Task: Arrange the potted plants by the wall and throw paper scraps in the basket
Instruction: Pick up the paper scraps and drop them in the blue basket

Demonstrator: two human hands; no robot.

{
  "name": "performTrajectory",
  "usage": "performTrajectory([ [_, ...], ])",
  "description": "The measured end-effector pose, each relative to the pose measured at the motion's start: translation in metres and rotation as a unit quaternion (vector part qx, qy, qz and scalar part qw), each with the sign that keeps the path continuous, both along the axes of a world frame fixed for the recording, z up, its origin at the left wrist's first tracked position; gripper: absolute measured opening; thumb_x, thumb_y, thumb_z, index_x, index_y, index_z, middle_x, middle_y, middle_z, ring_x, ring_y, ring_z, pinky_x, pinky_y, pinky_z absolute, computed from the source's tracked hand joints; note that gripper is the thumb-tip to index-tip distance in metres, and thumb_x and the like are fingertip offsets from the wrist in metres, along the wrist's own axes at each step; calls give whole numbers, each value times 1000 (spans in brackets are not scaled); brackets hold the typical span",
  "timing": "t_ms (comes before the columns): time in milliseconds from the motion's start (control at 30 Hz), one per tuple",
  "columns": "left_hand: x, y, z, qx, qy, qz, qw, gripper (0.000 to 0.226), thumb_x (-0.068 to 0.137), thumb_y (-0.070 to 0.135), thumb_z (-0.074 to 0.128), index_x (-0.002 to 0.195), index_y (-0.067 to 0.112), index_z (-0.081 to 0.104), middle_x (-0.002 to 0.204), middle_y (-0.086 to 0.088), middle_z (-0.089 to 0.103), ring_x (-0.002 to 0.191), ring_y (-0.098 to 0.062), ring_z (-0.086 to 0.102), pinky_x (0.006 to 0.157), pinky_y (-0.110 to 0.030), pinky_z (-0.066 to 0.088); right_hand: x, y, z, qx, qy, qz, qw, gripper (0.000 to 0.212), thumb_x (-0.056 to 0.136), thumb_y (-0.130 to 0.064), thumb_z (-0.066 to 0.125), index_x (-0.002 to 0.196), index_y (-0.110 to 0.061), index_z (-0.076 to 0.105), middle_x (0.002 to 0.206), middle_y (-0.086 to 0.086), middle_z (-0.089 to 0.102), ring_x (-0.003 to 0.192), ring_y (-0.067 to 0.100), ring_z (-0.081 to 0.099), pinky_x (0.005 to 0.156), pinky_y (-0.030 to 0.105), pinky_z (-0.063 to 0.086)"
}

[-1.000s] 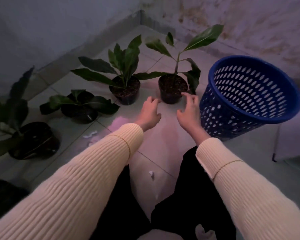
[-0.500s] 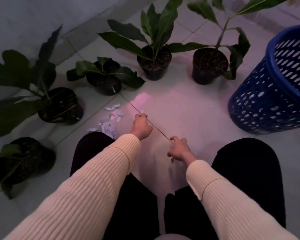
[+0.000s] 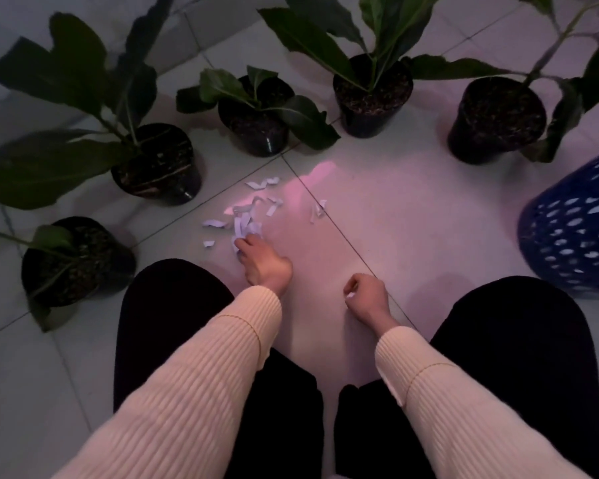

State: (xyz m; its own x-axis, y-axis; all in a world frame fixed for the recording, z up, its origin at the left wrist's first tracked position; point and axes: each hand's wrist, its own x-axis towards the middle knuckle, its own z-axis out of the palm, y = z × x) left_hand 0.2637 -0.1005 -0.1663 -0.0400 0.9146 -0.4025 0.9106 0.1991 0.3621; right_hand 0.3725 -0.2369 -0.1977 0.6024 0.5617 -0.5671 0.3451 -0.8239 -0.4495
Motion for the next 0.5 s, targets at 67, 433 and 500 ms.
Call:
performTrajectory([
  [67,-9,7,0,12,1,8,1000,69,71,11,67,129,3,30,131,-15,31,117,-37,45,91,-40,47,1,17,-1,22,15,-2,1000,23,74,2,55,84,-9,73,94,13,74,94,28,66,82,27,48],
  [433,-70,69,-1,-142,22,163,976,134,58,20,89,149,9,-8,154,-17,3,139,-34,27,109,-41,35,48,112,-3,88,67,-116,987,30,76,-3,62,103,-13,64,103,11,66,88,27,63,86,34,54],
  [500,-74,78,-7,-147,22,127,981,138,54,22,91,149,9,-8,155,-19,2,142,-36,21,113,-44,32,54,119,-3,70,77,-116,988,36,76,-5,65,111,-14,60,112,15,64,83,25,58,79,29,50],
])
